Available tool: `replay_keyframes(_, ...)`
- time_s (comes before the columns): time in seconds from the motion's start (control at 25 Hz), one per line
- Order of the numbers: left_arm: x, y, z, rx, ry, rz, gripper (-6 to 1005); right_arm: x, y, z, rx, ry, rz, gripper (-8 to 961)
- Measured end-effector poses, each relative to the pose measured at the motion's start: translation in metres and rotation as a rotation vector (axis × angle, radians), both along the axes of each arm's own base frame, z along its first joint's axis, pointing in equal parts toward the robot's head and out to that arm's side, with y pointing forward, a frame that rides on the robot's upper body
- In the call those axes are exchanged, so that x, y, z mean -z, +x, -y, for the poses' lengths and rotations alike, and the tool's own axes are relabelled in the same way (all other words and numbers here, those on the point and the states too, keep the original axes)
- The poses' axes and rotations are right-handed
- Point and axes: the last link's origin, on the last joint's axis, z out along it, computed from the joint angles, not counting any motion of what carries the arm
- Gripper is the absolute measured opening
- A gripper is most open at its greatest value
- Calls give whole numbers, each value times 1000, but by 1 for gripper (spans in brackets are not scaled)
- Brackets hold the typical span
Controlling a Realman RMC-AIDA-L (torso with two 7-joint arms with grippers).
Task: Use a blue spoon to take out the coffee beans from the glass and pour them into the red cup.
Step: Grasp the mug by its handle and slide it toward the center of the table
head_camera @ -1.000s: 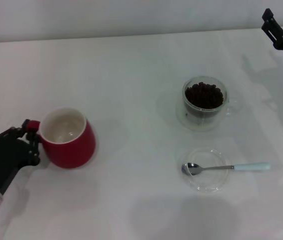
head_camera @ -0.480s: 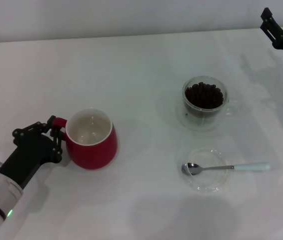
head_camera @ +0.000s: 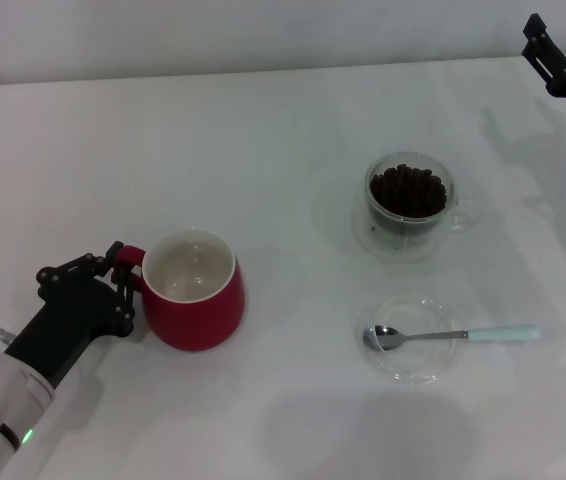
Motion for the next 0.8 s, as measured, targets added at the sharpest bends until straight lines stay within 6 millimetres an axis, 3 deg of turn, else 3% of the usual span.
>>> replay_keyframes(0.64,3,-2,2,-6,-19,-17,92,0,-2,0,-13,1,3,854)
replay_keyframes(0.8,4,-2,3,-8,-22,-16,135,0,-2,0,-13,0,2,854)
